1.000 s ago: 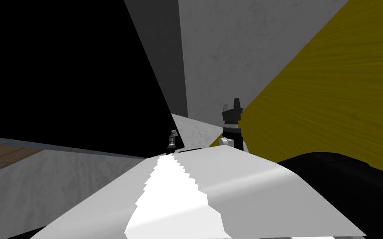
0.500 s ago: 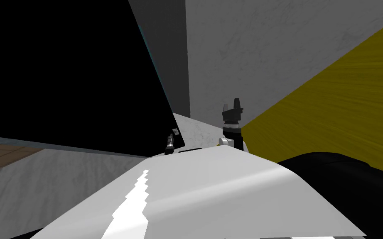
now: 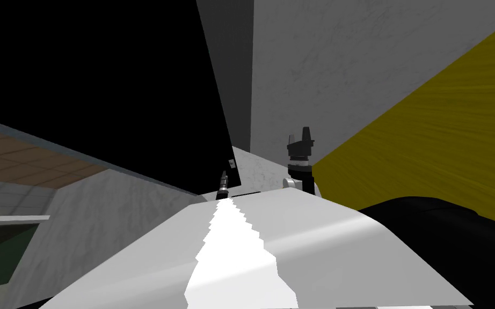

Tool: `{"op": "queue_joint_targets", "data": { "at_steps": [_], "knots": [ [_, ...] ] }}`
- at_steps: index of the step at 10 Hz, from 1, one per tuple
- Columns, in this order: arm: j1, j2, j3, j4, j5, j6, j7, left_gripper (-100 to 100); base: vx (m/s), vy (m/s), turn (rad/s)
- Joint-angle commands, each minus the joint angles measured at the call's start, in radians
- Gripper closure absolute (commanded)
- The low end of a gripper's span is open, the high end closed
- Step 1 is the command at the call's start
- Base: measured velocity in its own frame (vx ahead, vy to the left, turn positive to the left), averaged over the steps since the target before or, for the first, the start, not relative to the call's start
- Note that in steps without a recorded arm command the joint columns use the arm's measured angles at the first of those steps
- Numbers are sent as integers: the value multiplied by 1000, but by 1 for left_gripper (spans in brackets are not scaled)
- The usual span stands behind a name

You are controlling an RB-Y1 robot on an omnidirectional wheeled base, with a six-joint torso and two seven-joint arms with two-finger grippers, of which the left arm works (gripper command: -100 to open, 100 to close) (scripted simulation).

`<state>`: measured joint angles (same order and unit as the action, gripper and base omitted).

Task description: Push the door open

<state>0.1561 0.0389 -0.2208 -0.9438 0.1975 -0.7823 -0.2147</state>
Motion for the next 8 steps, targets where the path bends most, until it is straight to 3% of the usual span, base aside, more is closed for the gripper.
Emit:
{"op": "queue_joint_targets", "data": {
  "at_steps": [1,6,7,8],
  "knots": [
    [14,-7,-47,-14,20,1,-24,-100,-79,2,175],
    [39,-57,-163,-35,72,-5,-80,-100,-67,3,172],
    [44,-74,-186,-40,83,-6,-91,-100,-66,5,161],
    [45,-62,-171,-50,77,4,-84,-100,-29,-2,27]
  ]
}}
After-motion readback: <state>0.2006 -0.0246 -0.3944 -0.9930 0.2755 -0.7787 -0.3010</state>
